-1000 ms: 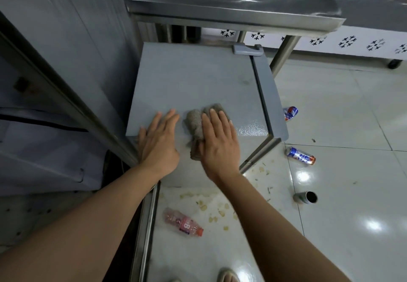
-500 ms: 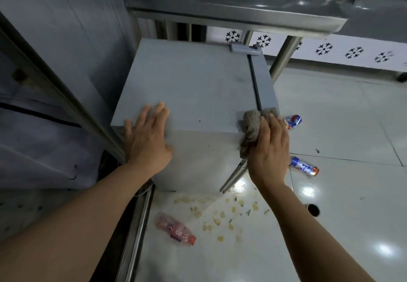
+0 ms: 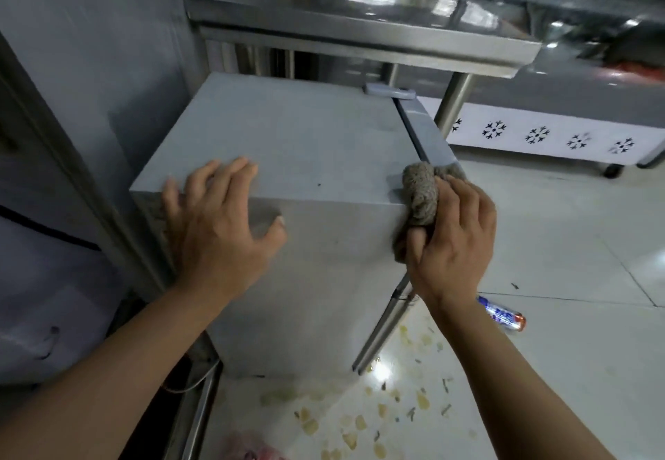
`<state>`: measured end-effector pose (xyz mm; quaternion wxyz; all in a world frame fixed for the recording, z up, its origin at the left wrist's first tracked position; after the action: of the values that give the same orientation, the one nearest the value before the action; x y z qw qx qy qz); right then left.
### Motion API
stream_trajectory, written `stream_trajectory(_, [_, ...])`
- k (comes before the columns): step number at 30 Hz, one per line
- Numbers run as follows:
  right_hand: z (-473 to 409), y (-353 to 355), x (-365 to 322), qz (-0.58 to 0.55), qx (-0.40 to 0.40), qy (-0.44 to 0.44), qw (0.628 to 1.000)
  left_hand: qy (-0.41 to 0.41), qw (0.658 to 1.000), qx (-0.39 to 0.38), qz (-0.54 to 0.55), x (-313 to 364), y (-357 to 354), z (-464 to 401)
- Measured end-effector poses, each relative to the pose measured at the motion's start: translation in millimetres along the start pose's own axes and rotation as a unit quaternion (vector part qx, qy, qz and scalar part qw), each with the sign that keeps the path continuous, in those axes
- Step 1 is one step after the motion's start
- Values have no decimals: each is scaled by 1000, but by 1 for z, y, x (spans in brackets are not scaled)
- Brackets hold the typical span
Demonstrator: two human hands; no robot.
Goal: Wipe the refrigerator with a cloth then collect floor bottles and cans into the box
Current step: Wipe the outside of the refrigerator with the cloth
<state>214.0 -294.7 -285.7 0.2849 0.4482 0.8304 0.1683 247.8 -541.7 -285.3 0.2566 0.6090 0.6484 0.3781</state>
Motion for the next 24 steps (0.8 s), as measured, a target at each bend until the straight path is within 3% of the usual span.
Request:
stream_trajectory(6, [3,-4,0,22,77,53,995,-26,998,60,-17,-2,-8,1])
stream_trajectory(14, [15,-29,-29,15,168,49,984,-48,988,146,-3,-3,-12,2])
stream_trajectory(20, [22,-55,-75,9,128,123,984,-64,983,173,-12,-5,-13,2])
stream_trajectory(24, [24,-40,-40,66,106,142,982,-80,983,163,-15,-10,-12,1])
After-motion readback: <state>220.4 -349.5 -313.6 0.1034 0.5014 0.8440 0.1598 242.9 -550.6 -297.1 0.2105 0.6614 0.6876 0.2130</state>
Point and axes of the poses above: each hand's wrist, its own z-axis away from the middle knuckle, its own y-axis out of the back of the hand, x = y × z, the point moved 5 cm from there along -z, towards the middle knuckle, and after that the axes turned 8 degrees about -z, right-handed, at the moved point
